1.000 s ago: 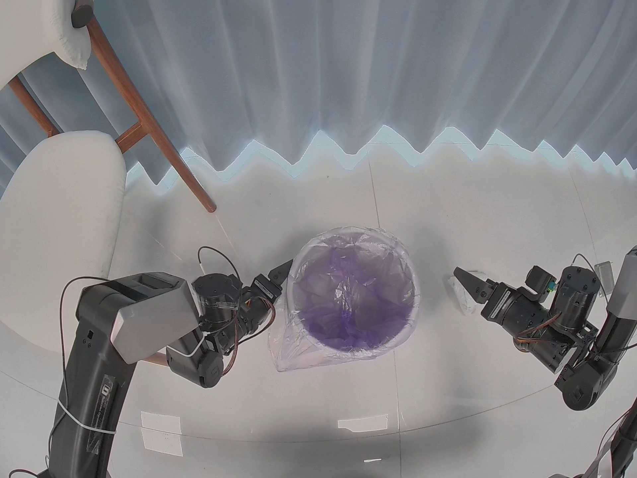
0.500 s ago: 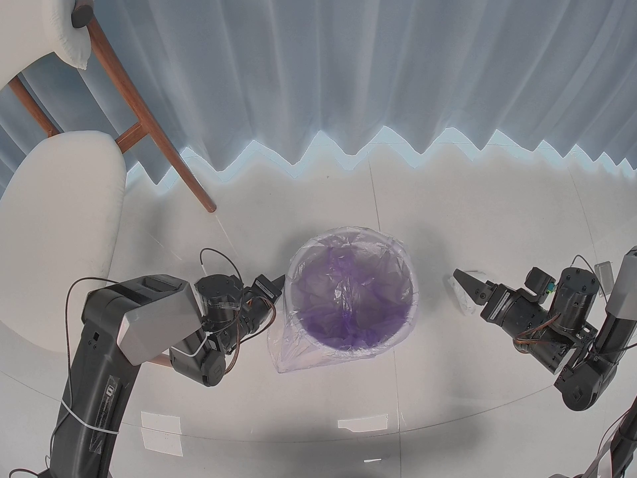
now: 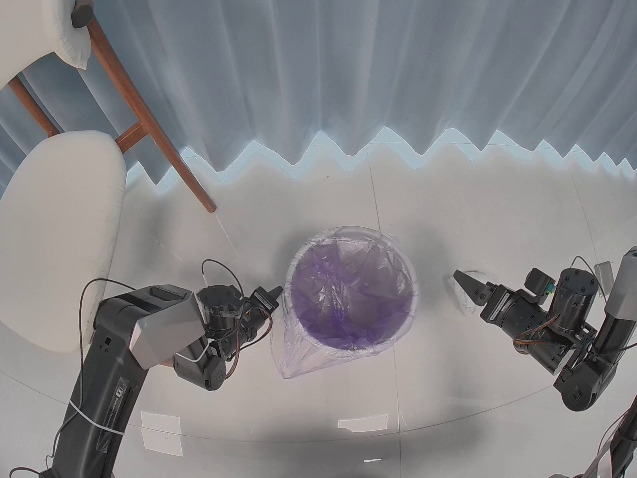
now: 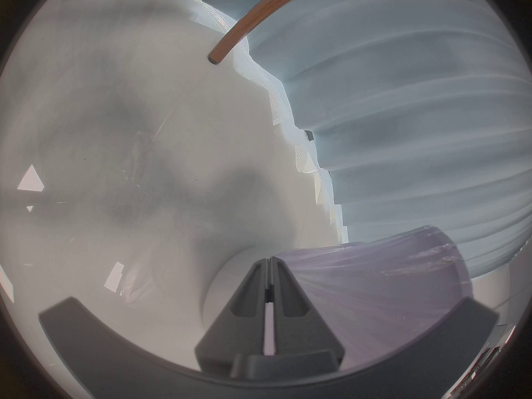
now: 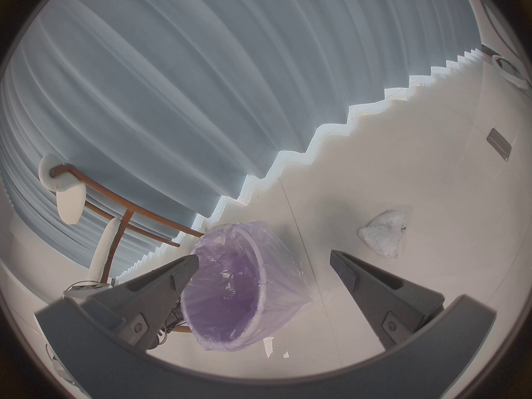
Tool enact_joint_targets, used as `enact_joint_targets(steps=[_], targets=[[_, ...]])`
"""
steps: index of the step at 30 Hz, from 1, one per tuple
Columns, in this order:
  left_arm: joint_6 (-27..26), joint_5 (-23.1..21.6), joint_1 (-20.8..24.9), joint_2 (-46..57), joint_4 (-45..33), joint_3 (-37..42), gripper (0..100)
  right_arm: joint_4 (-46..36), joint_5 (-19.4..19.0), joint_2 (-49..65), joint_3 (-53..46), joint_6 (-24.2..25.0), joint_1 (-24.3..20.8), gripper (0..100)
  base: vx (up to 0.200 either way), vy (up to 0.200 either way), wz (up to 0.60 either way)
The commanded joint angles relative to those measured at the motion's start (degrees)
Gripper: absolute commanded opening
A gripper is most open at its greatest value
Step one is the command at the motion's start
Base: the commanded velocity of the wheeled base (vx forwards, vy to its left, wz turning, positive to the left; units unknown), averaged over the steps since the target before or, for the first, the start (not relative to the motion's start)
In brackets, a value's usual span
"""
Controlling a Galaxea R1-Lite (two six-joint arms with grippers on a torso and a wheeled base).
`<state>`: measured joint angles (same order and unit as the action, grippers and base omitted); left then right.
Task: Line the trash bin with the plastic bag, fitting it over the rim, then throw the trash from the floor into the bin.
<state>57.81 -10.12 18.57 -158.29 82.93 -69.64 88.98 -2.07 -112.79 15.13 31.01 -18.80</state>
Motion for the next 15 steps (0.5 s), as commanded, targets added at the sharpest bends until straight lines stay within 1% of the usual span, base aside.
enact_joint_targets(steps=[1, 7, 8, 10, 13, 14, 15], targets=[[-0.1, 0.1, 0.0, -1.1, -0.3, -0.6, 0, 0.9, 0.1, -0.2, -0.1, 0.0, 0.0, 100, 0.000, 0.000, 0.00], [-0.1, 0.1, 0.3, 0.4, -2.3, 1.6, 0, 0.9, 0.1, -0.2, -0.1, 0.0, 0.0, 100, 0.000, 0.000, 0.00], [-0.1, 0.1, 0.2, 1.5, -2.2, 2.2, 100, 0.9, 0.1, -0.3, -0.1, 0.0, 0.1, 100, 0.000, 0.000, 0.00], [0.0, 0.5, -0.1, 2.9, -2.0, 2.4, 100, 0.9, 0.1, -0.3, -0.1, 0.1, 0.3, 100, 0.000, 0.000, 0.00], [0.0, 3.4, -0.3, 6.7, -2.2, 3.4, 100, 0.9, 0.1, -0.7, -0.2, 0.2, 0.7, 100, 0.000, 0.000, 0.00], [0.0, 3.6, -0.3, 6.9, -2.2, 3.6, 100, 0.9, 0.1, -0.7, -0.2, 0.2, 0.8, 100, 0.000, 0.000, 0.00], [0.0, 4.6, -0.3, 10.3, -2.4, 6.5, 100, 0.9, 0.1, -1.6, -0.8, 0.4, 1.4, 100, 0.000, 0.000, 0.00]])
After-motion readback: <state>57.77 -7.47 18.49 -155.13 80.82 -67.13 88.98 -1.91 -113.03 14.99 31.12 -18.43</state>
